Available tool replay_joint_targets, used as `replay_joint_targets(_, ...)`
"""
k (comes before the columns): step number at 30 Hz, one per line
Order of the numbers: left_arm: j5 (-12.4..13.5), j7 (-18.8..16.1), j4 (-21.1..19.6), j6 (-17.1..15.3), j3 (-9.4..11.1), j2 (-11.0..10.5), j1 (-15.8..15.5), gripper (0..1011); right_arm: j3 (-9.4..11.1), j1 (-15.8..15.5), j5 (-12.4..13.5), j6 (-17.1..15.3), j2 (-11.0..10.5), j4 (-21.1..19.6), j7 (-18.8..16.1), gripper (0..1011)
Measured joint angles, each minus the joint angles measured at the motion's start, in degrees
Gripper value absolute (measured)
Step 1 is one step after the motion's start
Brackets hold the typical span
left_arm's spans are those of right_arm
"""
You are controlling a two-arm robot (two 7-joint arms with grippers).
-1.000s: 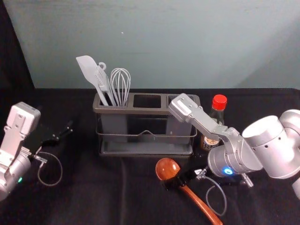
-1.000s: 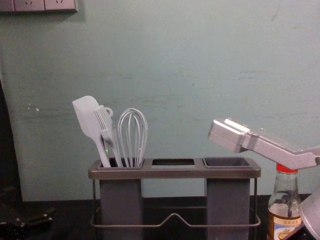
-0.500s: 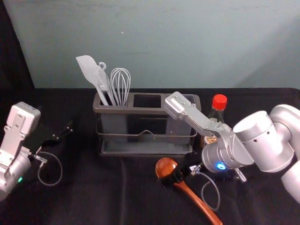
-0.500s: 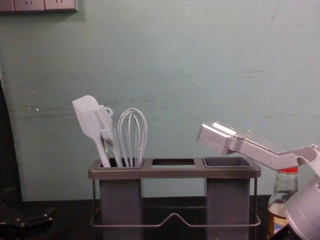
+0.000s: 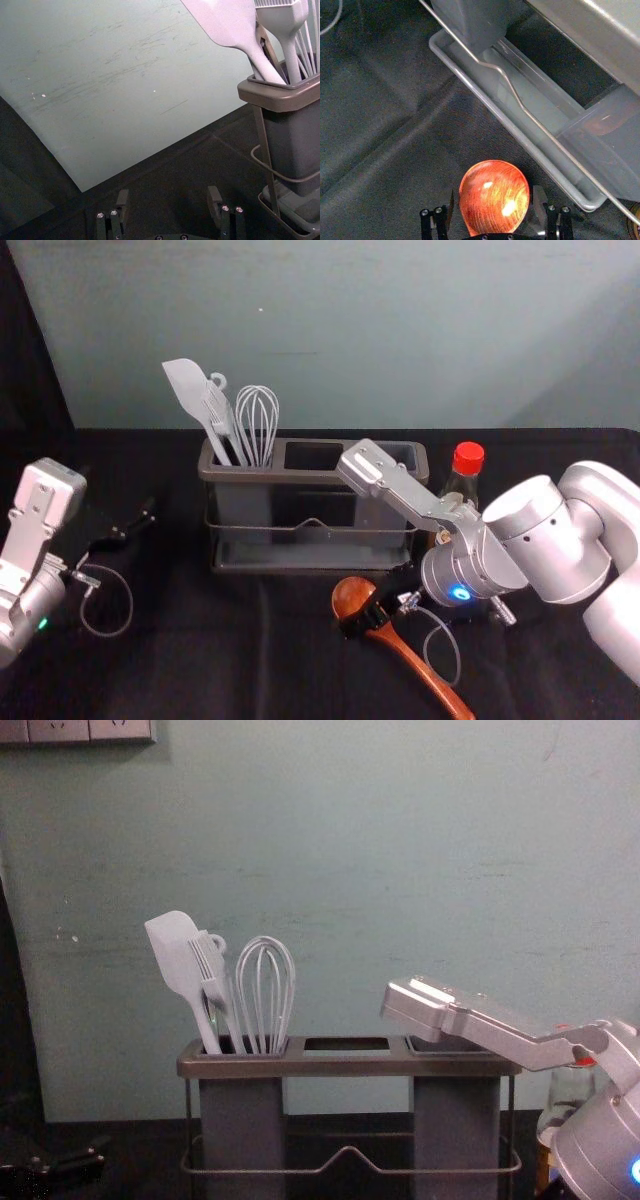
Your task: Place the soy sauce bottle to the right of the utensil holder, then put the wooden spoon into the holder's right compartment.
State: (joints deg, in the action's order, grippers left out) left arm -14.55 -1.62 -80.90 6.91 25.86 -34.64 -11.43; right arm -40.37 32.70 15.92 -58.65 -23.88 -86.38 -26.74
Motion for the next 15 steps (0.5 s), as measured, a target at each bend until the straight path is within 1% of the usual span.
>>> replay_joint_targets(15,0.0,0.0,0.0,0.0,0.0,0.0,0.0,1011,-0.8,0.45,-2.84,0.23,0.83,1.0,-1.18,1002)
